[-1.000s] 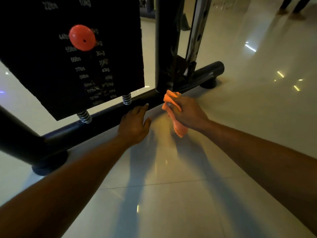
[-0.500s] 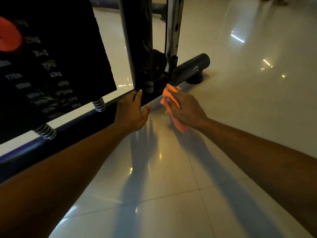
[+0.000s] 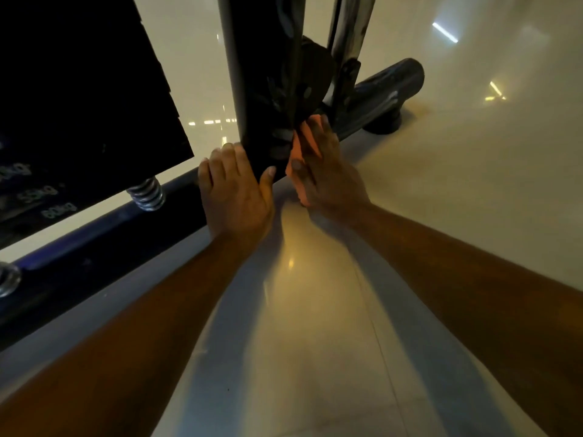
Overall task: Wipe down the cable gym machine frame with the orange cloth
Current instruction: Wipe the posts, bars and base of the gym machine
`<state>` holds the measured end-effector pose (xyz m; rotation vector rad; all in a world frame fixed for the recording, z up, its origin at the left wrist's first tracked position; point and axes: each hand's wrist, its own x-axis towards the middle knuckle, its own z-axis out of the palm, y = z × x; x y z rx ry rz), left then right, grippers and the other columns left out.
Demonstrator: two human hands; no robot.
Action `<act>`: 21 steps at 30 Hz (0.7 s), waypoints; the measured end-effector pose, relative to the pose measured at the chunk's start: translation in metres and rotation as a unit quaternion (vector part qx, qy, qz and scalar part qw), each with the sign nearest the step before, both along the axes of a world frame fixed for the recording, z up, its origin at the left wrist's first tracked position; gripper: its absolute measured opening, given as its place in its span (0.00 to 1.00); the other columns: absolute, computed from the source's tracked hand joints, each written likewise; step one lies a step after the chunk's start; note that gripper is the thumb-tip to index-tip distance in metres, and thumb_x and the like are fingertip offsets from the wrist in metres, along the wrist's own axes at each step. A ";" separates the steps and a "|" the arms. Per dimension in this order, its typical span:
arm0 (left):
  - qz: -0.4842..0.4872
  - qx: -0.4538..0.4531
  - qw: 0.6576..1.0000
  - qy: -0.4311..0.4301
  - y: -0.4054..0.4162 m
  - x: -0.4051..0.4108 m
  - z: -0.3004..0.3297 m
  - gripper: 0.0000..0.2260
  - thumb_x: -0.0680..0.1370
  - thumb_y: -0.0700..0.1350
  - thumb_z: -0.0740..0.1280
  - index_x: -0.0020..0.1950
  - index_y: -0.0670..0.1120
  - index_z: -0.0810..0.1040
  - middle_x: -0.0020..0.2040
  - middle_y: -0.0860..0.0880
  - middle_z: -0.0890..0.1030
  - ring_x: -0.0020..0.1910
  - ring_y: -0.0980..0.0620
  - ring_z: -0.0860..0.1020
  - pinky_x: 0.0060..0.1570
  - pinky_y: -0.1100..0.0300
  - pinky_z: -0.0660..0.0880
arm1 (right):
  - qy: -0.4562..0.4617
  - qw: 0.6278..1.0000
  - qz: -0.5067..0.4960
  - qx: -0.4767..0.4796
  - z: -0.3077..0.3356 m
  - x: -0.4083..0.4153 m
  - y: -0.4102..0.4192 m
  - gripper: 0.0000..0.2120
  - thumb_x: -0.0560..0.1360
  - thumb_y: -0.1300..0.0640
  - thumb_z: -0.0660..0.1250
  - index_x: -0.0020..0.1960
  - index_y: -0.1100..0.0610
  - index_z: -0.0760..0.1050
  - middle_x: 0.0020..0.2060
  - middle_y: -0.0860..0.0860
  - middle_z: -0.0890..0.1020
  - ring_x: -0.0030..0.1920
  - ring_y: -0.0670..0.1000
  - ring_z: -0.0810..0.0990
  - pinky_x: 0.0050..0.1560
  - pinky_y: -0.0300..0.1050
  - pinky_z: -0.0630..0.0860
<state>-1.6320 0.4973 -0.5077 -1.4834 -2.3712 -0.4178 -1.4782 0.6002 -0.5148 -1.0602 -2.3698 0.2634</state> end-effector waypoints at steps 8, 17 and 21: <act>0.007 -0.005 0.999 0.031 -0.001 0.001 0.000 0.32 0.89 0.62 0.50 0.80 0.36 0.63 0.75 0.36 0.72 0.76 0.36 0.69 0.79 0.42 0.62 | -0.029 0.996 -0.068 0.058 -0.012 -0.024 0.000 0.29 0.91 0.45 0.43 0.88 0.55 0.49 0.88 0.58 0.49 0.88 0.60 0.47 0.87 0.61 0.51; 0.017 -0.029 0.999 0.023 -0.001 0.000 0.003 0.33 0.89 0.63 0.51 0.81 0.37 0.63 0.76 0.36 0.71 0.77 0.37 0.69 0.79 0.42 0.62 | -0.075 0.994 -0.026 0.075 -0.003 -0.004 0.011 0.32 0.90 0.46 0.55 0.88 0.56 0.49 0.87 0.61 0.52 0.87 0.63 0.51 0.85 0.65 0.56; 0.024 -0.052 0.998 0.028 -0.002 0.000 0.008 0.33 0.89 0.62 0.51 0.81 0.37 0.63 0.76 0.37 0.71 0.77 0.38 0.69 0.79 0.43 0.62 | -0.149 0.986 0.028 0.072 0.005 0.009 0.004 0.36 0.88 0.47 0.57 0.88 0.59 0.47 0.87 0.62 0.50 0.87 0.65 0.49 0.83 0.70 0.58</act>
